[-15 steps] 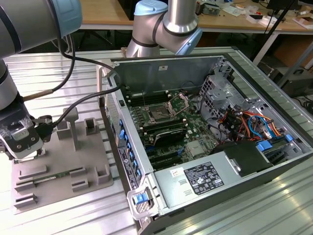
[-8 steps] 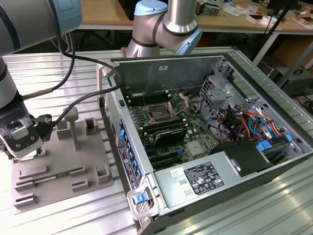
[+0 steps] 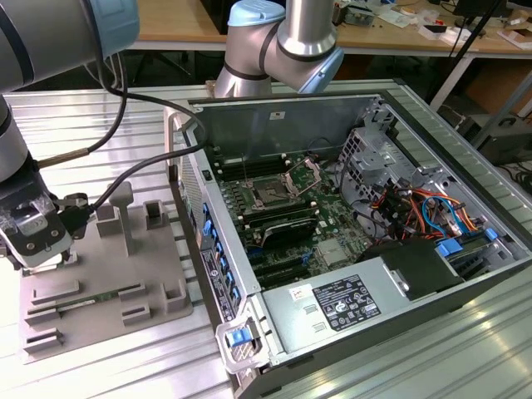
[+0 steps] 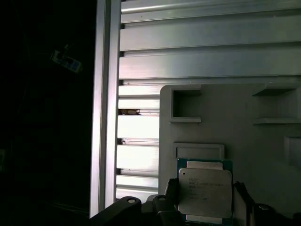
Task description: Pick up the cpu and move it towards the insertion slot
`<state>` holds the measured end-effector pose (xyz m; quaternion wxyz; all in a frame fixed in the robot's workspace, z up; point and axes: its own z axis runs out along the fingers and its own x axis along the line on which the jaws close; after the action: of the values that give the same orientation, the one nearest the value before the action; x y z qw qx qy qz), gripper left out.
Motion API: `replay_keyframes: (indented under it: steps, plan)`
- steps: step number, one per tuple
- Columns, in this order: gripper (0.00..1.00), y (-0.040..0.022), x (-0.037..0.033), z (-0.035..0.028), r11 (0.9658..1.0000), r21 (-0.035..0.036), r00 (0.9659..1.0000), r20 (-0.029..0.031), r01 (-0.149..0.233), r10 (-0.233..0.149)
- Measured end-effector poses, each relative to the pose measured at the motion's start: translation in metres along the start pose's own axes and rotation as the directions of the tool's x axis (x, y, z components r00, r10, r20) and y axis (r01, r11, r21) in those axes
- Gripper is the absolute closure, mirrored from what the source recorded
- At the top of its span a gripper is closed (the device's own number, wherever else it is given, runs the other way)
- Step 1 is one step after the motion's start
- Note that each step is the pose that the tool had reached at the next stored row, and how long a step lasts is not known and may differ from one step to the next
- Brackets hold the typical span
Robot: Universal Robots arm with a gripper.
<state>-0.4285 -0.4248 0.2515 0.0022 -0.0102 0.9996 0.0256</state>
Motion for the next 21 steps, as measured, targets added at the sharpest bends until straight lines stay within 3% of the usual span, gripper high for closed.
replay_keyframes:
  steps: [21]
  plan:
    - [0.46, 0.0003, 0.0, -0.0067, 1.0, -0.0001, 1.0, 0.0001, 0.0, 0.0]
